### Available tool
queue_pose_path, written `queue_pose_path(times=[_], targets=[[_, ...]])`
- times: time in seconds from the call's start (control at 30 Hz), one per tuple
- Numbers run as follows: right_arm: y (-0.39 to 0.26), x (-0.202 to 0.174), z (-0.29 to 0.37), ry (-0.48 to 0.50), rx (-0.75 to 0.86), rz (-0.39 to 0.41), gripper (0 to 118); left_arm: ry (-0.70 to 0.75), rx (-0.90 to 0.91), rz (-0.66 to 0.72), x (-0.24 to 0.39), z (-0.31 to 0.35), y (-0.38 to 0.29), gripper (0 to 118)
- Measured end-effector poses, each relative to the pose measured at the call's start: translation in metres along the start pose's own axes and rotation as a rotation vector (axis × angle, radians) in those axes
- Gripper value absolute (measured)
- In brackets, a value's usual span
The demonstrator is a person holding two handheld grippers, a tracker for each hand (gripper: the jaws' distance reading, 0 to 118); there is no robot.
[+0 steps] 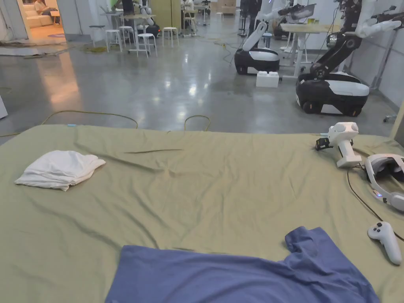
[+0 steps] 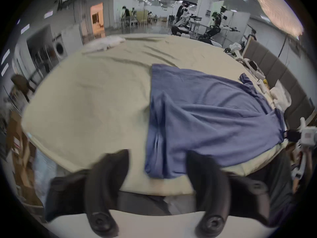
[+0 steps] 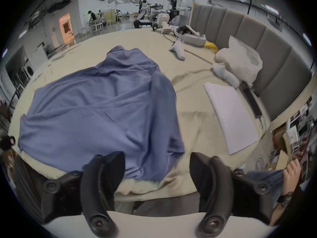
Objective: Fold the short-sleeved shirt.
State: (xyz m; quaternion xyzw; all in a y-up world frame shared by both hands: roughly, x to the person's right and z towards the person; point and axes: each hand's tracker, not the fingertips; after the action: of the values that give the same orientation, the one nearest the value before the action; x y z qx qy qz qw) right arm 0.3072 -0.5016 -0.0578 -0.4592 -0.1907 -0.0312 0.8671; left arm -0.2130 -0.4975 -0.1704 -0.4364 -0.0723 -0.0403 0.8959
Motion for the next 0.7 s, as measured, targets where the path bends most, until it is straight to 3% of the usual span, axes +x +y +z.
queue_pose_path(times=[0.1,0.2,0.27,0.37,0.5,0.53,0.57,0.6,0.63,0.7], targets=[[0.012,0.009,0.031,0.076,0.122,-0.07,79,-0.041,0.235,0.013,0.001,0.051,0.009,87],[0.031,0.002,0.094,0.22,0.381,-0.156,79,-0.005,0.505,-0.032,0.016,0.117,0.024,87],[0.042,-0.006,0.132,0.287,0.53,-0.173,79,0.013,0.645,-0.049,0.029,0.157,0.037,87],[0.062,-0.024,0.186,0.33,0.689,-0.135,78,0.014,0.78,-0.033,0.045,0.203,0.053,87],[0.068,-0.041,0.229,0.332,0.845,-0.017,60,0.03,0.857,-0.037,0.06,0.233,0.061,84],[0.067,-0.045,0.235,0.323,0.87,0.006,54,0.034,0.862,-0.043,0.063,0.237,0.063,78],[0.067,-0.051,0.242,0.316,0.881,0.043,39,0.033,0.874,-0.048,0.067,0.244,0.064,63],[0.065,-0.05,0.242,0.301,0.898,0.066,10,0.02,0.905,-0.053,0.07,0.25,0.064,22],[0.064,-0.053,0.245,0.292,0.905,0.074,2,0.008,0.909,-0.055,0.072,0.253,0.065,0],[0.061,-0.058,0.251,0.318,0.919,0.09,0,0.001,0.952,-0.045,0.074,0.26,0.065,0]])
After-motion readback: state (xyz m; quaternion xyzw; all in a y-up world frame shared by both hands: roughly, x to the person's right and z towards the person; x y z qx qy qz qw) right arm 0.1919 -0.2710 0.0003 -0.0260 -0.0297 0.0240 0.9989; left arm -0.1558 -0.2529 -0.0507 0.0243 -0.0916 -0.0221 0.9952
